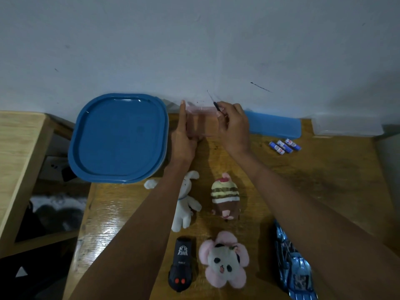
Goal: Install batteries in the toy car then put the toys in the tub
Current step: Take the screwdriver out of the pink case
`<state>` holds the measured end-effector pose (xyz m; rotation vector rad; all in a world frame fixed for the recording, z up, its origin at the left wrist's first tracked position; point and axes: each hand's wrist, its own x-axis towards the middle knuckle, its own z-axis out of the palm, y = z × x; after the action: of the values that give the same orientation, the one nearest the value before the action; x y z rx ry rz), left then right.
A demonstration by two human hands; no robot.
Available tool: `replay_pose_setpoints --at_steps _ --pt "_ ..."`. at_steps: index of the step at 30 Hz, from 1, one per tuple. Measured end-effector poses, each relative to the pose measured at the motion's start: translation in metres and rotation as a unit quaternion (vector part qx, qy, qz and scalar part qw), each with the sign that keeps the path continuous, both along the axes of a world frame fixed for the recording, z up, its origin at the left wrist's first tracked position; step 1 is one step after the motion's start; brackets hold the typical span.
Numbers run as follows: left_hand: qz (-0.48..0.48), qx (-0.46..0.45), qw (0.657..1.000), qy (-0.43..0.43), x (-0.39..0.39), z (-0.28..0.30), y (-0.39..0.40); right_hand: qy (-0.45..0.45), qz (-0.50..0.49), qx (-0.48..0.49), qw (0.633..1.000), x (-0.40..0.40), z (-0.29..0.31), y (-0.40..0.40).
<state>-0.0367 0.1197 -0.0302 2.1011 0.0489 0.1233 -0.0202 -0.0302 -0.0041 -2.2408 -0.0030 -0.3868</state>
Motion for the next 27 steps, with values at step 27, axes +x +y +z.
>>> replay_pose_setpoints --at_steps 27 --pt "0.033 0.074 0.995 0.066 -0.006 0.013 -0.006 0.134 -0.021 -0.104 0.985 -0.023 -0.008 0.004"
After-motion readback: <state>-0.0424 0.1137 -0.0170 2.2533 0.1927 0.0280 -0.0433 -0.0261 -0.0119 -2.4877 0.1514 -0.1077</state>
